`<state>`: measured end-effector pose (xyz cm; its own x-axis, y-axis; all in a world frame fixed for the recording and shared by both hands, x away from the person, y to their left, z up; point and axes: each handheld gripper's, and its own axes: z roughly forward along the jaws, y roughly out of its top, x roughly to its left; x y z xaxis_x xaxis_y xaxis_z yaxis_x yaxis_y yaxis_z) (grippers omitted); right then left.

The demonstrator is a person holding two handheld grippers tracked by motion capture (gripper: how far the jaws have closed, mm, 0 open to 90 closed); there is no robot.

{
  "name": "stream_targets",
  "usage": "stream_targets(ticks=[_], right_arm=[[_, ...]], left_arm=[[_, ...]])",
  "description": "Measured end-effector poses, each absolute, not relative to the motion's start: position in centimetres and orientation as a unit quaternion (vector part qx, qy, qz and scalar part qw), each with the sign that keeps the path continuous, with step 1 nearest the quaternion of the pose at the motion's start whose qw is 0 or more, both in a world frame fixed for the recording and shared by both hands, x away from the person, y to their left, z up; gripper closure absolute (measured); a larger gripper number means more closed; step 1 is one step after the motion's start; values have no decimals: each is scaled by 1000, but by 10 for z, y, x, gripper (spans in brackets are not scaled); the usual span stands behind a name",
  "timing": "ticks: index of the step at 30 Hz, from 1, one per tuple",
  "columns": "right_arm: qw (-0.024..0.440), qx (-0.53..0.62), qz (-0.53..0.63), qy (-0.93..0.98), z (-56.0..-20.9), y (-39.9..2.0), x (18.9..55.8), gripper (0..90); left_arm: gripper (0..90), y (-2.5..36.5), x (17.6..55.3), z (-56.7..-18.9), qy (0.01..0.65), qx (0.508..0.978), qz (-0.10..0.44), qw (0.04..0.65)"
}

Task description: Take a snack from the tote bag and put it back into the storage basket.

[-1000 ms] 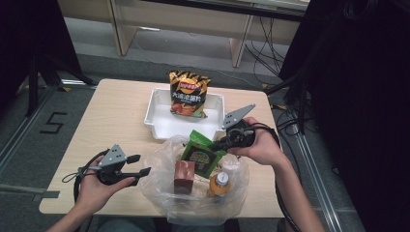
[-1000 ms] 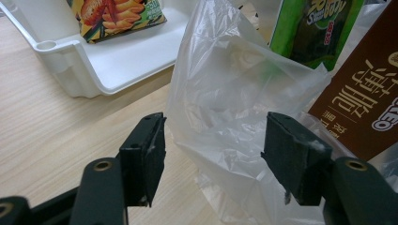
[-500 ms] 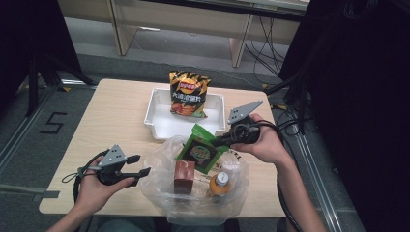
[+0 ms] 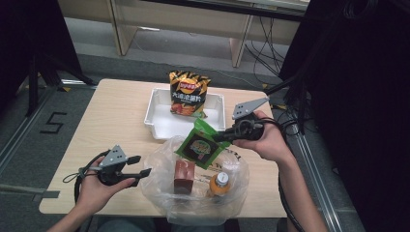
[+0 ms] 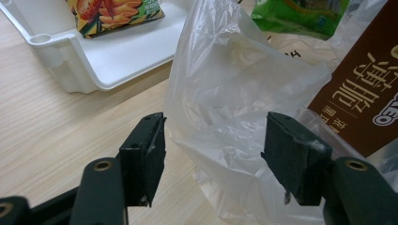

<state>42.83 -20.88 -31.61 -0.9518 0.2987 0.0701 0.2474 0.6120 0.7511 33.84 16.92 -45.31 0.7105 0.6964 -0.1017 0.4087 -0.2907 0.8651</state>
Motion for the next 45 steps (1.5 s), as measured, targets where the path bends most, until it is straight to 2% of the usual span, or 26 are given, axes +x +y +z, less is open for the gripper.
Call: stream_targets(ticks=[45], right_arm=[[79, 190, 470, 858, -294, -205, 445, 900]], left_arm=[[384, 169, 337, -454, 350, 789, 146, 483]])
